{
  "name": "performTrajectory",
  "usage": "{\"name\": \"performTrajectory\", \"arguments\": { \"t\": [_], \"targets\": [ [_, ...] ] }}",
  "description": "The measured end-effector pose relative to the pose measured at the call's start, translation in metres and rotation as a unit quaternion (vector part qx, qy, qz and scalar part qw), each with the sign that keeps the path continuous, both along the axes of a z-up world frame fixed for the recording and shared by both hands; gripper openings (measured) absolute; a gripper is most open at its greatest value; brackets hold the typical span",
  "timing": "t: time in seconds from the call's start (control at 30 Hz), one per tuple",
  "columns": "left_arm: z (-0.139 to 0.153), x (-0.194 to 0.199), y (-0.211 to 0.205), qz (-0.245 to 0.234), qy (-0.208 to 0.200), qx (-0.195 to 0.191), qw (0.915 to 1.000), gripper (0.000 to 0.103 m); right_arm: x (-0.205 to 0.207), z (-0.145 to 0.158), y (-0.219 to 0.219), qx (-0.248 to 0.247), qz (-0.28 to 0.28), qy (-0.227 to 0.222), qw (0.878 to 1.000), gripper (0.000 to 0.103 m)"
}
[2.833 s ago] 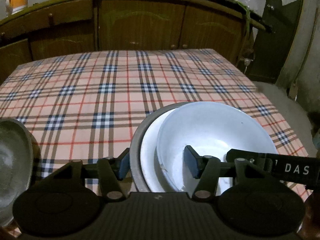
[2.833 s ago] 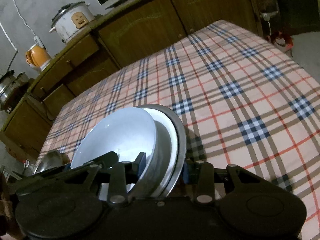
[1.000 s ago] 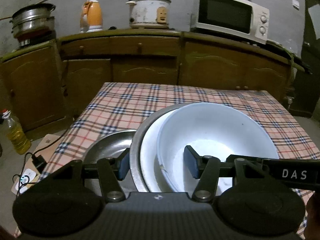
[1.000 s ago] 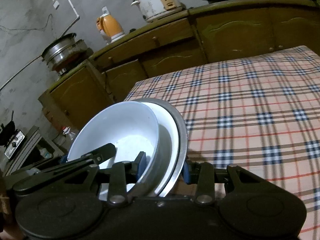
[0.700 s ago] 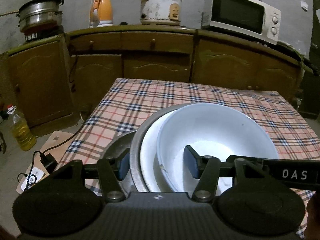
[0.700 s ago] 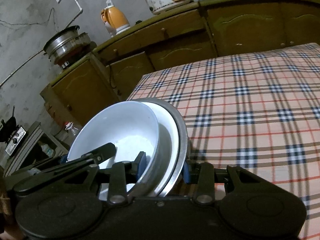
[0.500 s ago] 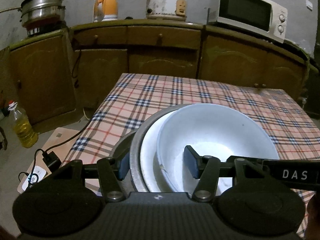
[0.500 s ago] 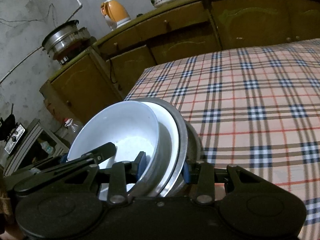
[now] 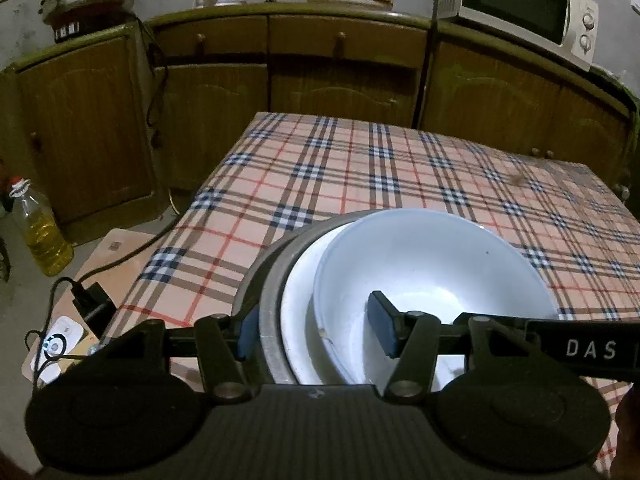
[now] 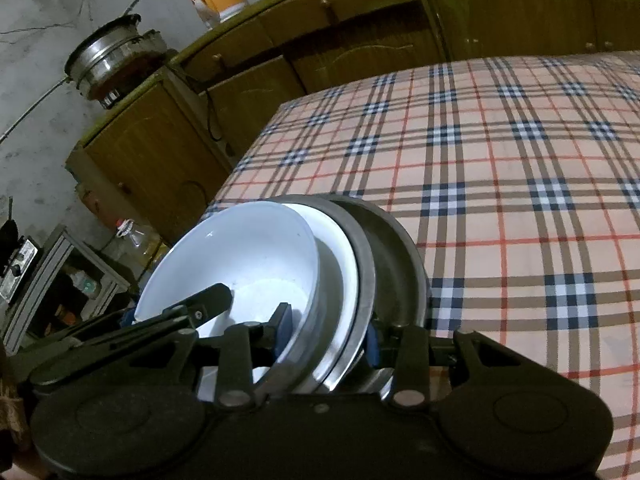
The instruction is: Organize plates and bowls
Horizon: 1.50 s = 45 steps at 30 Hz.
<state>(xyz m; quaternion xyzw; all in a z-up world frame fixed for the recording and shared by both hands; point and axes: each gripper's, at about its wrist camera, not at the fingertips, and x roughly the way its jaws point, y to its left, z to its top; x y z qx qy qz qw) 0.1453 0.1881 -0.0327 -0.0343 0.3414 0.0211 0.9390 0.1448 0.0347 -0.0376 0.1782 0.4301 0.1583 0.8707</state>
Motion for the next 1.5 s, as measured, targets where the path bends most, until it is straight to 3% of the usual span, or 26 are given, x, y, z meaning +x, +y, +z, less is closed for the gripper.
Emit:
{"name": "performTrajectory", "arguments": {
  "t": [0.2,0.5,0.6,0.63,0.8,1.0,1.17,1.33,1.5],
  "targets": [
    [-0.010,0.009,0.001,-0.004,0.013,-0.004,0.9999,0.056,0.008,-0.013,-0.001,-0.002,0.000,0.010,1.000,0.046],
    [-0.011,0.010,-0.001,0.000,-0.001,0.003,1.0000,0.057,0.016,-0.017,-0.004,0.007,0.007,0.006,1.000,0.050],
    [-0.011,0.008,-0.001,0.006,-0.003,0.007,0.9999,0.059,0.014,-0.010,-0.004,-0.017,0.006,-0.014,1.000,0.052],
    [-0.010,0.007,0.000,0.009,-0.003,0.009,0.9999,0.059,0.014,-0.007,-0.005,-0.023,0.003,-0.019,1.000,0.060],
    [-0.002,-0.002,0.003,0.023,-0.008,0.012,0.9996,0.061,0.007,0.012,-0.017,-0.040,-0.002,-0.045,0.998,0.062],
    [0.016,-0.029,-0.007,0.035,-0.033,0.028,0.9985,0.072,-0.025,0.039,-0.022,-0.091,0.021,-0.096,0.991,0.071],
    [0.029,-0.058,-0.017,0.040,-0.053,0.014,0.9977,0.083,-0.057,0.052,-0.028,-0.096,0.014,-0.095,0.991,0.077],
    [0.039,-0.083,-0.032,0.042,-0.073,0.023,0.9962,0.103,-0.090,0.052,-0.028,-0.117,0.009,-0.081,0.990,0.080],
    [0.042,-0.101,-0.048,0.042,-0.079,0.034,0.9954,0.103,-0.114,0.051,-0.026,-0.123,0.018,-0.076,0.989,0.080]
  ]
}}
